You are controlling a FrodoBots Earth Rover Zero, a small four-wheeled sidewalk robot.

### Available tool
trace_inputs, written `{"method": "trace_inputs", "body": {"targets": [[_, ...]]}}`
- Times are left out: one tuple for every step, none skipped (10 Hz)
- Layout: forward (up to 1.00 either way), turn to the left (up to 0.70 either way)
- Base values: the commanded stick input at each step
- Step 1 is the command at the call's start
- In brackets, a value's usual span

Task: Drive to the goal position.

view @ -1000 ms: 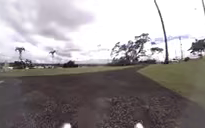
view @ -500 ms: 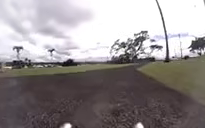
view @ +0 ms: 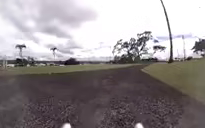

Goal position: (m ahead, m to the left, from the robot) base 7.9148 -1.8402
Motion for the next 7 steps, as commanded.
{"method": "trace_inputs", "body": {"targets": [[0.7, -0.2], [0.7, -0.06], [0.7, 0.0], [0.7, 0.03], [0.7, 0.06], [0.7, 0.02], [0.7, -0.11]]}}
